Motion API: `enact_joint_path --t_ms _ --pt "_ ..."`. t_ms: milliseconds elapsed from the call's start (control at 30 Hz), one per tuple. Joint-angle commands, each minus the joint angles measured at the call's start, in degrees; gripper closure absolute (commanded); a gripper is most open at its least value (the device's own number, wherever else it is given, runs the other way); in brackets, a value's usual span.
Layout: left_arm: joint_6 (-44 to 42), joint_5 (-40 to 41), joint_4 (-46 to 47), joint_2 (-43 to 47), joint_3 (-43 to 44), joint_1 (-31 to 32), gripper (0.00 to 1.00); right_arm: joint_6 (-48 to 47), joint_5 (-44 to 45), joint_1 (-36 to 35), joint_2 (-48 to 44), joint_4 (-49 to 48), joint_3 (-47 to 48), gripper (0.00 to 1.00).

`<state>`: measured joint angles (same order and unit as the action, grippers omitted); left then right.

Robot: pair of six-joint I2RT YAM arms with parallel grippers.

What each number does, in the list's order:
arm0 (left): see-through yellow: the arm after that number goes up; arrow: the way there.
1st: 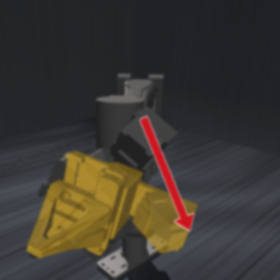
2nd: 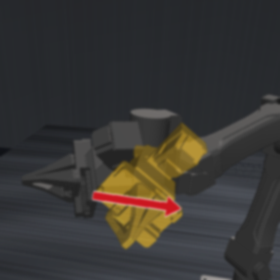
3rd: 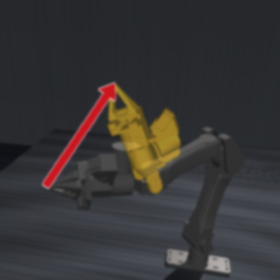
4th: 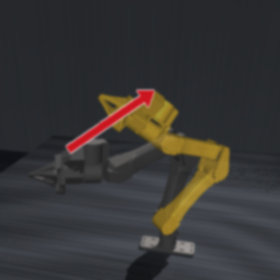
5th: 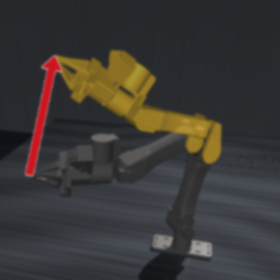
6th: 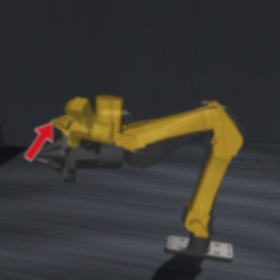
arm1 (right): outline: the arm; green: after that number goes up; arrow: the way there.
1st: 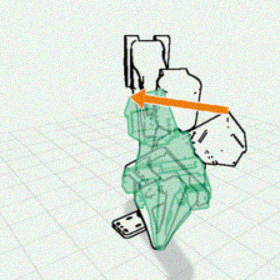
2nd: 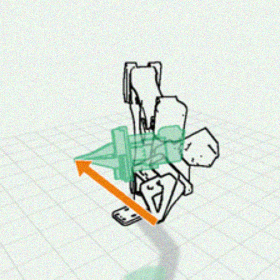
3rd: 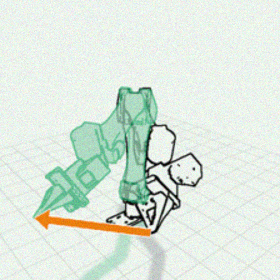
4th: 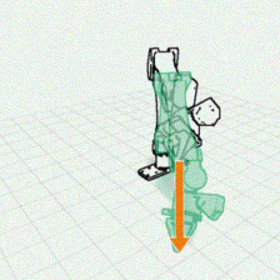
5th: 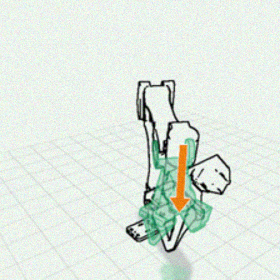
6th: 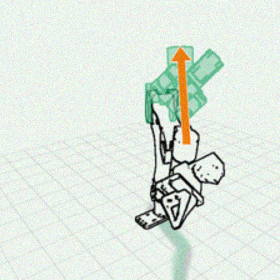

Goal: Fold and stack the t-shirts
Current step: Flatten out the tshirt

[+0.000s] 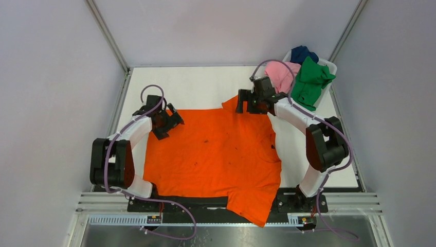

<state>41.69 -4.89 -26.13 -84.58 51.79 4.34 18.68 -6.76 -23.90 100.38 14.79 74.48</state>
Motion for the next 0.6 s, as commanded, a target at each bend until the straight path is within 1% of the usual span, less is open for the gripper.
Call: enact_joint_path --t_ms 0,100,233,300,367,433,567 --pt "2.9 -4.8 4.9 -5.1 0.7 1.5 0.01 5.5 0.0 -1.1 2.0 0.6 -3.6 0.01" --pt "4.4 -5.2 4.7 -12.1 3.8 1.6 0.01 6.1 -0.2 -1.1 5.1 1.4 -3.1 0.00" --pt "6.6 -6.3 4.0 -20.0 10.4 1.8 0.01 6.5 1.5 -0.8 10.7 5.5 1.8 0.01" --pt "8.5 -4.7 1.7 -23.5 14.4 1.9 0.01 7.4 3.3 -0.4 13.3 6.7 4.6 0.00" --pt "9.3 -4.0 -0.8 -27.3 19.5 1.9 0.01 9.2 2.6 1.0 15.9 7.6 7.5 0.01" --pt "9.6 -4.2 -2.5 -30.7 24.3 2.1 0.01 10.1 0.4 2.3 18.6 7.7 11.2 0.00" --pt "11.2 -3.8 -4.0 -35.8 31.1 2.0 0.01 8.8 0.6 3.3 26.0 11.6 22.6 0.01"
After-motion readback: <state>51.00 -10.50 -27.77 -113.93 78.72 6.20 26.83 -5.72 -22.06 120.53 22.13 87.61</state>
